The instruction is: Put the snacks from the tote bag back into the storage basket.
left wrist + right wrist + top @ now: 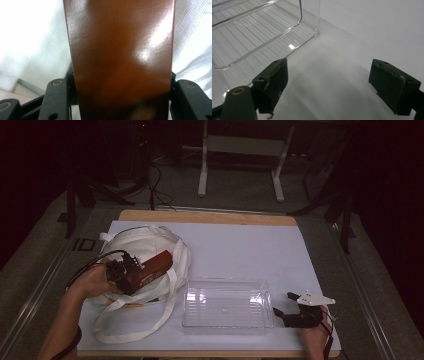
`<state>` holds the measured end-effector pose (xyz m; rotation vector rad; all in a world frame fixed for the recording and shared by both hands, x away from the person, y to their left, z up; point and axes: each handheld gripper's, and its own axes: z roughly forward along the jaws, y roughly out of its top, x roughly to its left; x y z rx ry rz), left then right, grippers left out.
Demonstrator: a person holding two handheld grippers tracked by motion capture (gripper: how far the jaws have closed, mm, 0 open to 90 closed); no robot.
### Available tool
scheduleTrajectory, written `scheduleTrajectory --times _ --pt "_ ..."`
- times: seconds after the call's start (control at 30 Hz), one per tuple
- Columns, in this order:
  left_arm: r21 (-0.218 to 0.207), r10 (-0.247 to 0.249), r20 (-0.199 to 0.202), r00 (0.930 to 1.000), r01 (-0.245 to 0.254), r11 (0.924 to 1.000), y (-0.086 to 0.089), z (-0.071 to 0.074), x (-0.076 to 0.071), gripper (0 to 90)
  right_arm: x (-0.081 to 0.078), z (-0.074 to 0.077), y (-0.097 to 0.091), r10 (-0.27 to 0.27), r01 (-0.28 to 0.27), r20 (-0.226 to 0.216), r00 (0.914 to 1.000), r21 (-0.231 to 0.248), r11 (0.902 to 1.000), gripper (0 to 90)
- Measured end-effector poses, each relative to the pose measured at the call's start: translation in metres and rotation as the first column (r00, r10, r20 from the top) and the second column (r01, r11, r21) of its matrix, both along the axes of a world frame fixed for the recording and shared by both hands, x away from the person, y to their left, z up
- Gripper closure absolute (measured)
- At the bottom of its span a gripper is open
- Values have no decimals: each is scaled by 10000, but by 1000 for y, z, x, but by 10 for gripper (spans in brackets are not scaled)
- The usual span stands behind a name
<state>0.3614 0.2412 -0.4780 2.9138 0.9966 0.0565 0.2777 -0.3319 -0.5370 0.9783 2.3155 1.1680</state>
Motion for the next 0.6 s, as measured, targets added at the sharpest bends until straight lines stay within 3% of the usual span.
scheduleTrajectory --times 0.27,0.6 --pt "239 -139 127 9998 136 9996 0 5 2 433 0 0 0 4 -4 -10 10000 -10 10000 158" --pt "-80 181 128 9998 -180 9998 12 9 3 439 0 0 0 1 -1 1 10000 -15 10000 158"
